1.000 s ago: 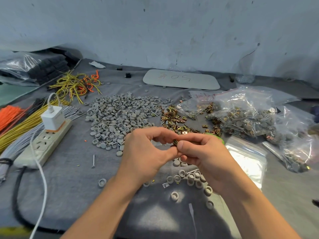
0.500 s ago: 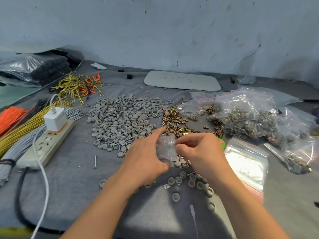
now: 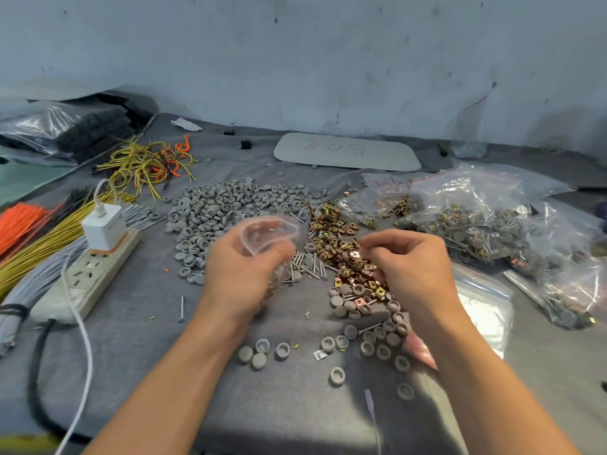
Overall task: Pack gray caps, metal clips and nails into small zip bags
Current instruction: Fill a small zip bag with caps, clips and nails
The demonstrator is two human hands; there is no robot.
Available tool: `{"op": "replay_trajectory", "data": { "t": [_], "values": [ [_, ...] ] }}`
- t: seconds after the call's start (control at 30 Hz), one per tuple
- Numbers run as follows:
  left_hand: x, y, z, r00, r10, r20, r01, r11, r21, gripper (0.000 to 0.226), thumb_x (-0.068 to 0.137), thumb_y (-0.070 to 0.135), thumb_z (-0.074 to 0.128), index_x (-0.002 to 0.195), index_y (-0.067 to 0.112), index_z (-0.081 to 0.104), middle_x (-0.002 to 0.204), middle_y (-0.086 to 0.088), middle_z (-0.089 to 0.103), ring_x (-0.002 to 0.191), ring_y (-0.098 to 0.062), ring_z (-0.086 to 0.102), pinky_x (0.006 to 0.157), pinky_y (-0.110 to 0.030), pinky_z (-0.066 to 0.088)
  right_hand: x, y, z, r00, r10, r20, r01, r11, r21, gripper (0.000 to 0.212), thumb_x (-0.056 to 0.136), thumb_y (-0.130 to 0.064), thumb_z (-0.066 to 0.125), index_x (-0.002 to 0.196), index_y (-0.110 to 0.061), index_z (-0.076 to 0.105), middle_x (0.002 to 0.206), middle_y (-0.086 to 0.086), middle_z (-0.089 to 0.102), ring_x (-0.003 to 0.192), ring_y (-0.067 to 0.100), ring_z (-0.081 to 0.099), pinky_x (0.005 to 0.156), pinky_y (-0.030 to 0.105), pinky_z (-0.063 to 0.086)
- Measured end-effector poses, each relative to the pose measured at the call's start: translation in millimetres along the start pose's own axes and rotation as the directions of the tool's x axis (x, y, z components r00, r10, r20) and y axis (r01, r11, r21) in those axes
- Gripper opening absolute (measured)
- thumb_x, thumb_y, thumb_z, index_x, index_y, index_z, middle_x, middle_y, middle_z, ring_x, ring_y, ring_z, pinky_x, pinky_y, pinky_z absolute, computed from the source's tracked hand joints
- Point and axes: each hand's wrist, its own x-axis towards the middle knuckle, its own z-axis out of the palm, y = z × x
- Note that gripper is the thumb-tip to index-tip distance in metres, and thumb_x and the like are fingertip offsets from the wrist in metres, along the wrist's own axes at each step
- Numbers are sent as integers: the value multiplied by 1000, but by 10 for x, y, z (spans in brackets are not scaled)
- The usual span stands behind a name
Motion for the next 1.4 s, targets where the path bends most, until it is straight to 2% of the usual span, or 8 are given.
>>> {"op": "replay_trajectory", "data": {
  "t": [0.13,0.23,0.33,0.5,0.67,0.83,1.23,1.4],
  "values": [
    [58,119,-69,946,65,-318,-121,980,-157,29,88,5,77,111,21,71,100,16,77,91,7,70,74,-9,52,4,137,-155,999,-43,30,51,923,-381,36,86,-9,72,66,-37,77,67,-26,72,65,-11,66,57,4,44],
    [47,115,-123,862,205,-464,-214,976,35,30,89,12,78,114,26,69,101,12,74,95,2,69,86,-20,52,-31,190,-166,987,-1,161,94,819,-567,34,85,-11,75,66,-39,76,63,-30,66,63,-10,64,50,-1,38],
    [2,32,-107,856,389,-341,-200,857,476,35,87,23,78,117,33,64,98,14,68,93,-7,64,82,-29,48,-66,202,-115,978,40,206,112,729,-676,19,88,-23,76,71,-28,80,60,-18,68,54,-3,60,41,7,37],
    [-38,-139,73,991,137,1,-77,555,828,43,88,28,77,127,39,61,91,11,46,97,-19,49,82,-34,37,-119,169,45,973,76,220,129,612,-780,32,91,-40,73,71,-15,73,64,2,69,62,21,66,61,33,58],
    [-27,-188,106,994,96,53,-99,565,819,46,88,28,76,131,37,62,92,13,45,96,-16,47,86,-36,41,-137,162,151,945,121,305,176,597,-783,12,87,-16,65,91,-19,76,87,4,74,80,27,69,73,36,61],
    [-16,-182,107,997,72,41,-75,586,807,49,87,29,79,132,37,61,101,9,56,96,-14,45,84,-32,37,-145,179,153,928,91,360,209,674,-709,4,91,-28,70,94,-27,73,88,-3,74,84,20,69,73,30,57],
    [-8,-208,120,998,59,29,-59,601,797,50,86,29,79,132,39,61,107,7,68,100,-17,55,84,-33,43,-208,173,243,899,49,434,263,732,-628,2,90,-29,69,90,-30,72,89,-6,73,85,18,67,77,31,57],
    [-17,-216,103,998,54,35,-61,615,786,48,88,27,76,132,40,61,101,10,64,99,-18,56,83,-33,43,-145,156,197,860,147,489,259,699,-666,25,88,-6,61,88,-29,70,91,-2,73,84,20,67,71,31,56]
  ]
}}
